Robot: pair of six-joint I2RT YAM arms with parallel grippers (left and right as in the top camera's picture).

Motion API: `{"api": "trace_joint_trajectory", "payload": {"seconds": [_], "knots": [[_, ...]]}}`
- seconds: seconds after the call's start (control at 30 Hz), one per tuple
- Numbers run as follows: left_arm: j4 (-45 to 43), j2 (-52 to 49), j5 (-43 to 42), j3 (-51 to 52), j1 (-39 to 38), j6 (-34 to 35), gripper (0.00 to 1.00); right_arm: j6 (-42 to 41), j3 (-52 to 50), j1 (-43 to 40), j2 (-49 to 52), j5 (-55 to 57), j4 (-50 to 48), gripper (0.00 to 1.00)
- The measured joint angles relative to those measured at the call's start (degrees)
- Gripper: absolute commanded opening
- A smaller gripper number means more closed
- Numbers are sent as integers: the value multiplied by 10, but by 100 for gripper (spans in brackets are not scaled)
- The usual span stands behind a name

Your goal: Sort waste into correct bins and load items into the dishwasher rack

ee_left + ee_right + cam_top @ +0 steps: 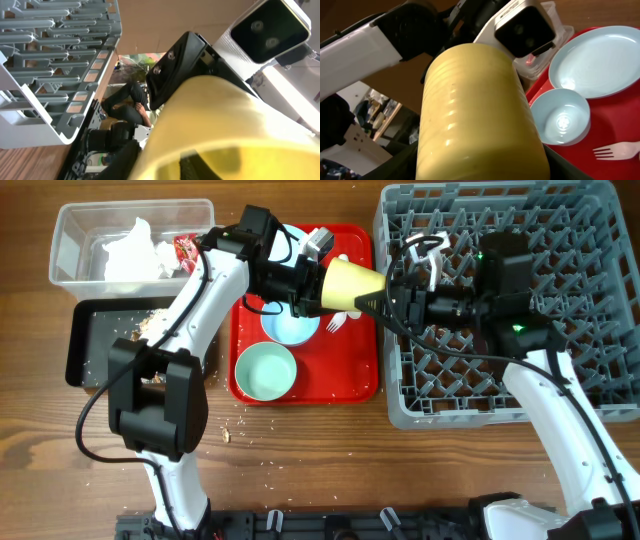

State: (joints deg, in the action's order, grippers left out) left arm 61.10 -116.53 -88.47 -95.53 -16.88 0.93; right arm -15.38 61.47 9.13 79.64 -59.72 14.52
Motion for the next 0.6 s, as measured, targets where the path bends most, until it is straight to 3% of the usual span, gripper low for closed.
{"api": "trace_joint_trajectory", "payload": {"seconds": [0.23, 0.4, 0.6], "knots": [[0, 0, -2, 0, 55, 9, 33, 19, 0, -112, 0, -14, 57, 49], [-17, 0, 24, 0, 123, 12, 33, 36, 1, -143, -13, 38, 187, 50], [-11, 1, 266, 0, 165, 14, 34, 30, 47, -107, -87, 284, 504, 46]]}}
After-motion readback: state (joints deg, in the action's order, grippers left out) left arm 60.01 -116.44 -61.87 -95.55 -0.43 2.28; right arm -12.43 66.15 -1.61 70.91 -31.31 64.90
